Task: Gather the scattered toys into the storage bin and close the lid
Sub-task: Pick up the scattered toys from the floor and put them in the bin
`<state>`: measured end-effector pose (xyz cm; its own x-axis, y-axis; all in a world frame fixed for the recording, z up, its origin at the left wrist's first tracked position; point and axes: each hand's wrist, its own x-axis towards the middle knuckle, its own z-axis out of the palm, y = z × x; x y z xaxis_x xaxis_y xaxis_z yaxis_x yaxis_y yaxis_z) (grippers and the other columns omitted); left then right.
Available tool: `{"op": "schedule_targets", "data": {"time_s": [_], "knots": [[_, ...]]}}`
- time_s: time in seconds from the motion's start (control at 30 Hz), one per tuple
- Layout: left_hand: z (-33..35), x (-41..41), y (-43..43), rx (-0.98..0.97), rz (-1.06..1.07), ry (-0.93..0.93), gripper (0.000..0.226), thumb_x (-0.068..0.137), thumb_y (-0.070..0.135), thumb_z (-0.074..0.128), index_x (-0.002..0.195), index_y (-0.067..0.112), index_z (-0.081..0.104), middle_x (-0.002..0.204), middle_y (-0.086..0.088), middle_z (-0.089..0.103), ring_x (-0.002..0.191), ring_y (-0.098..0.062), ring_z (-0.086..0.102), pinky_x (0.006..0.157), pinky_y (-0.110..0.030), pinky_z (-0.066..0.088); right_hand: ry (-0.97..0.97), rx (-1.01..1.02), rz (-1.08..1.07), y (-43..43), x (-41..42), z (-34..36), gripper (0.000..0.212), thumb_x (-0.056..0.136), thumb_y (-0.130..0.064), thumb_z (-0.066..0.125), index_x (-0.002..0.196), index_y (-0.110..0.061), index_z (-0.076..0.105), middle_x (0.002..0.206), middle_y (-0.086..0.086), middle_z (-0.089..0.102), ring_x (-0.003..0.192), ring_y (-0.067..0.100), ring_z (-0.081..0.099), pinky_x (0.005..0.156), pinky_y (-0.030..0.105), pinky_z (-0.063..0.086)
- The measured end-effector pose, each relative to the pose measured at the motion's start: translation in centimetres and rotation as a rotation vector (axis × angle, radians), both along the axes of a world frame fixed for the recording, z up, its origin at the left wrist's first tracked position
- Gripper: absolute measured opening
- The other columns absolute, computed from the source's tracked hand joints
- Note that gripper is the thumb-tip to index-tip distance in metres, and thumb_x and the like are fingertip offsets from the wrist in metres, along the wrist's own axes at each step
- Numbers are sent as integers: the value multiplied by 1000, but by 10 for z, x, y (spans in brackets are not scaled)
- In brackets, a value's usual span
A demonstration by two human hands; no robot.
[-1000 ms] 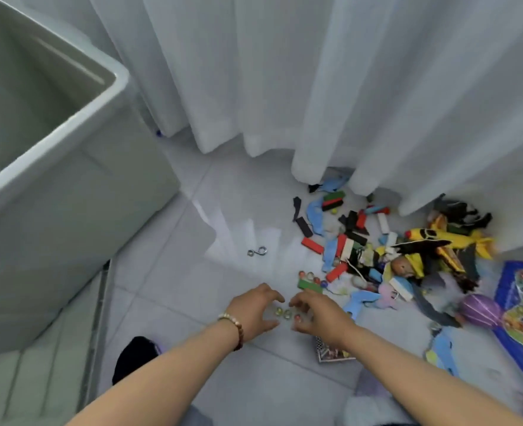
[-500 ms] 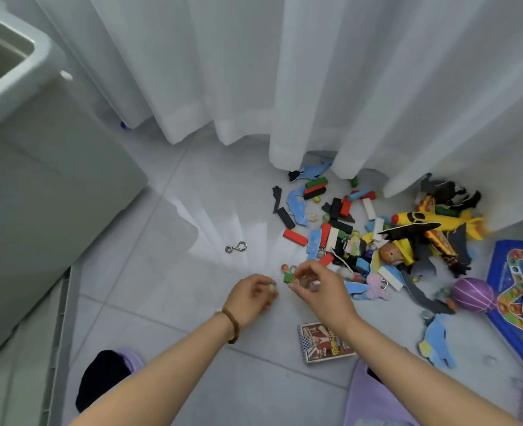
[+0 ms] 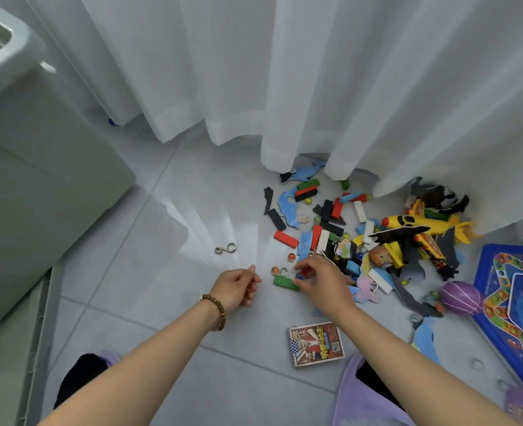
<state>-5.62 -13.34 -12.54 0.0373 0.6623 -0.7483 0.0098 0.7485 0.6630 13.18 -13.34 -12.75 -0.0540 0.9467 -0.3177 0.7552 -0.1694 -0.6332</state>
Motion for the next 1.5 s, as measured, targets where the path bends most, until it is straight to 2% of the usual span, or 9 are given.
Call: {"op": "schedule_targets", "data": {"time_s": [0.17, 0.3, 0.4, 0.5, 0.67, 0.8, 0.97, 1.3, 1.5], "knots": [[5, 7, 2, -187, 148, -169, 36, 101, 25, 37, 81, 4, 60, 76, -8, 57, 61, -15, 56, 50, -21, 55, -134, 53, 48, 0, -3, -4, 16, 83, -13, 66, 98, -16, 67, 98, 0, 67, 87, 15, 59, 74, 26, 46], [7, 8, 4, -229, 182, -215, 37, 101, 25, 36, 85, 3, 61, 81, -9, 59, 68, -18, 57, 54, -23, 57, -179, 64, 53, 1, -4, 1, 15, 85, -15, 64, 99, -16, 62, 96, -1, 66, 81, 14, 58, 69, 24, 43], [11, 10, 4, -256, 193, -297, 38, 101, 29, 36, 88, 3, 61, 81, -9, 59, 69, -17, 58, 58, -25, 57, 124, 41, 3, -2, -20, 12, 20, 80, -17, 71, 95, -21, 59, 88, -8, 64, 72, 7, 55, 66, 21, 46], [15, 12, 5, -288, 220, -399, 40, 101, 34, 34, 93, 5, 61, 76, -7, 63, 57, -12, 59, 54, -22, 55, 306, 3, 71, -4, -36, 22, 25, 78, -26, 74, 97, -28, 58, 95, -14, 62, 85, 2, 56, 71, 16, 45], [12, 3, 8, -209, 224, -210, 39, 98, 36, 41, 69, 11, 44, 60, -1, 36, 32, -4, 30, 30, -12, 24, 124, 63, 52, 19, -26, 8, 36, 81, -27, 71, 115, -21, 61, 122, -5, 48, 112, 11, 46, 99, 22, 38], [6, -8, 8, -102, 118, 2, 43, 97, 39, 41, 63, 13, 41, 58, -1, 38, 34, -7, 28, 34, -13, 24, -35, 33, 231, 24, -28, -4, 34, 87, -23, 64, 120, -19, 60, 126, -1, 46, 120, 13, 39, 91, 13, 27], [3, -19, 8, 16, 88, 127, 44, 97, 38, 42, 63, 10, 46, 57, -2, 41, 42, -11, 32, 36, -14, 27, -62, 93, 226, 19, -27, -9, 24, 89, -18, 61, 112, -13, 66, 112, 4, 53, 108, 18, 47, 85, 18, 36], [-1, -21, 6, -5, 130, 67, 41, 98, 34, 43, 66, 8, 50, 61, -4, 42, 39, -10, 36, 36, -15, 34, -32, 67, 164, 21, -28, -11, 22, 89, -16, 60, 109, -8, 67, 109, 8, 58, 101, 21, 55, 87, 31, 47], [4, -13, 8, -167, 225, -142, 40, 99, 33, 39, 80, 5, 59, 75, -8, 55, 63, -17, 55, 51, -23, 55, -105, 49, 215, 29, -31, -9, 19, 90, -19, 59, 106, -10, 62, 106, 8, 57, 94, 22, 56, 79, 33, 46]]}}
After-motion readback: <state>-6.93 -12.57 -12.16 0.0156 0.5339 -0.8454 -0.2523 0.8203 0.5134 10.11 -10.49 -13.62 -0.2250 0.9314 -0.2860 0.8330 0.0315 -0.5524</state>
